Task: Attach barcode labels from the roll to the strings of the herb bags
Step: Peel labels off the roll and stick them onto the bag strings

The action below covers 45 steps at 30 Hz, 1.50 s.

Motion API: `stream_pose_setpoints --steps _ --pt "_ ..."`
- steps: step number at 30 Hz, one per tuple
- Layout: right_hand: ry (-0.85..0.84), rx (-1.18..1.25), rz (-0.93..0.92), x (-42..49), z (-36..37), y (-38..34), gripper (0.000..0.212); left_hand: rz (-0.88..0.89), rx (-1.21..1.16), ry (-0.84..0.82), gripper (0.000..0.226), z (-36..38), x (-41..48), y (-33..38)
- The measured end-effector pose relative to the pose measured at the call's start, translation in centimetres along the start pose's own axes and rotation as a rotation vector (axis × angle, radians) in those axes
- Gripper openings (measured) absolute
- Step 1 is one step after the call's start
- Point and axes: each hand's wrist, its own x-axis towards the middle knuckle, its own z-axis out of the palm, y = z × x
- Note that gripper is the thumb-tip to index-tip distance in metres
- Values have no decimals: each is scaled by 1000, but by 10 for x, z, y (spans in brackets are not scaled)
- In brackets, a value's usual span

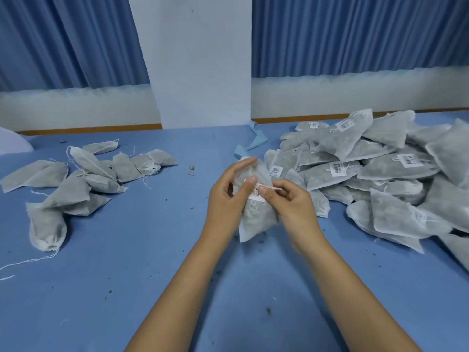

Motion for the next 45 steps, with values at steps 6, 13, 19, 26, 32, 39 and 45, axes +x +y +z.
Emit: stream_pose_setpoints --steps 6,13,19,26,32,39,45 --pt "243 -70 -30 -29 -63 -24 10 -264 66 -14 50 74 -12 11" --pt "62 -256 116 -60 -134 -57 9 -158 37 -80 52 146 -18 28" --pt "507 89 16 -61 -184 -69 8 -279 -44 -259 46 187 -24 28" --pt "1049 525 -109 -60 -236 -67 24 -281 66 -402 39 215 -42 20" --pt "909 461 98 -63 -250 -54 21 -290 130 -510 35 223 -51 15" --pt "858 268 208 -61 -246 -49 28 -295 143 -528 39 222 -54 11" --pt "741 161 245 -60 -211 -45 27 -268 228 -504 35 205 -50 3"
